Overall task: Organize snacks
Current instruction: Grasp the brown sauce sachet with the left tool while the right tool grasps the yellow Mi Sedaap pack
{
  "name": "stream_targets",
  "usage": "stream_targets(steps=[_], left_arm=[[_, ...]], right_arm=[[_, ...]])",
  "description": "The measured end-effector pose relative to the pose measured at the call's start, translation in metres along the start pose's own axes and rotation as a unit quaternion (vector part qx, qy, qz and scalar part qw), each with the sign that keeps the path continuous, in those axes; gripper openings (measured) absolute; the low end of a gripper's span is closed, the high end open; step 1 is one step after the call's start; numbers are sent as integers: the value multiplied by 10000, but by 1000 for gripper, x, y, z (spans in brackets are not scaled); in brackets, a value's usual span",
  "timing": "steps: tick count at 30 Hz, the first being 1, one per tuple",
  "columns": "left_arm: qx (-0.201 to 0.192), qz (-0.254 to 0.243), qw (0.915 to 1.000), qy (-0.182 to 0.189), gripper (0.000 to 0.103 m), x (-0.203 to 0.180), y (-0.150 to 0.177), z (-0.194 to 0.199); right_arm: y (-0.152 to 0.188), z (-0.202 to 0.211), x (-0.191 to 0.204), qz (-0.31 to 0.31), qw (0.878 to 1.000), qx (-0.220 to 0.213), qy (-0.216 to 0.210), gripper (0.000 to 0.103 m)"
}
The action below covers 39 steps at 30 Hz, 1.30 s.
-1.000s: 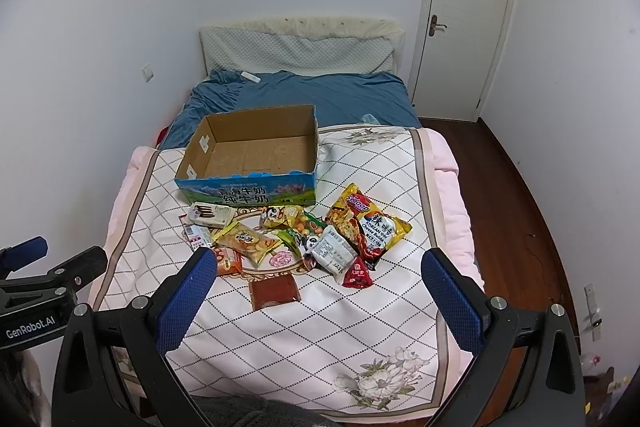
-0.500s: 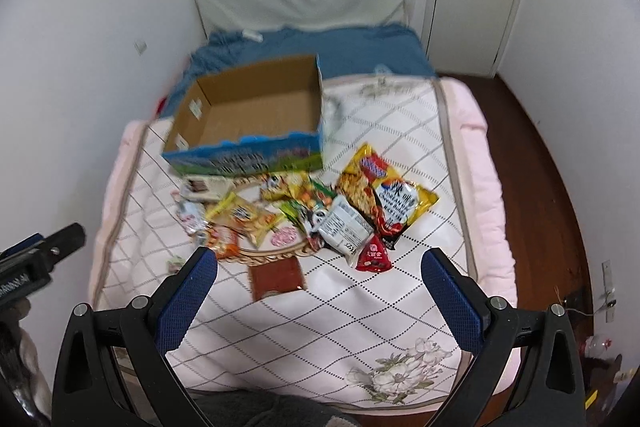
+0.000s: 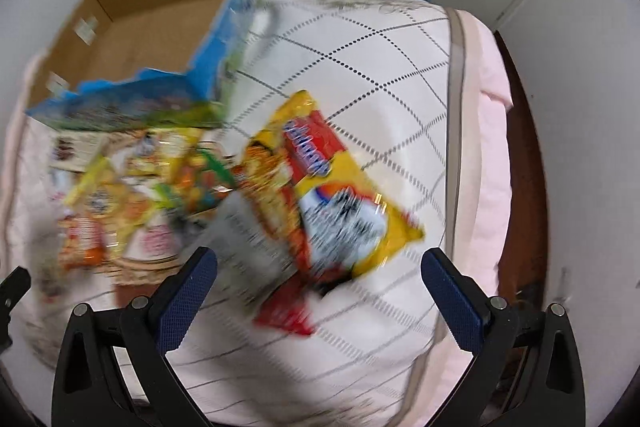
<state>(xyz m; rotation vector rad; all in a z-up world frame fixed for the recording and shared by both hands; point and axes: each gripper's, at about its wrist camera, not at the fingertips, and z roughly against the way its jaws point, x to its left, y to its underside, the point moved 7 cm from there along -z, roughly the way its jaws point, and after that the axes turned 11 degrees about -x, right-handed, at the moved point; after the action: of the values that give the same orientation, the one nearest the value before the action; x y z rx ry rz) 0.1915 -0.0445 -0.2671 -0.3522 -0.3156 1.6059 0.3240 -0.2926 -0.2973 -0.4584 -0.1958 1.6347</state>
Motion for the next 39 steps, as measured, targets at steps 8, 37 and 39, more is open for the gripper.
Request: stream_targets(steps=[8, 37, 39], left_arm=[[487, -987, 9936, 265, 103, -60, 20, -59], [1107, -2196, 9636, 1047, 65, -112, 58, -124], [1026, -1791, 9748, 841, 65, -96, 47, -129]], right_arm=[[-2, -87, 17, 1759, 9806, 768, 399, 103], [32, -100, -119, -806, 9880, 1188, -564, 88], [43, -100, -132, -1348, 9803, 1237, -745, 88]])
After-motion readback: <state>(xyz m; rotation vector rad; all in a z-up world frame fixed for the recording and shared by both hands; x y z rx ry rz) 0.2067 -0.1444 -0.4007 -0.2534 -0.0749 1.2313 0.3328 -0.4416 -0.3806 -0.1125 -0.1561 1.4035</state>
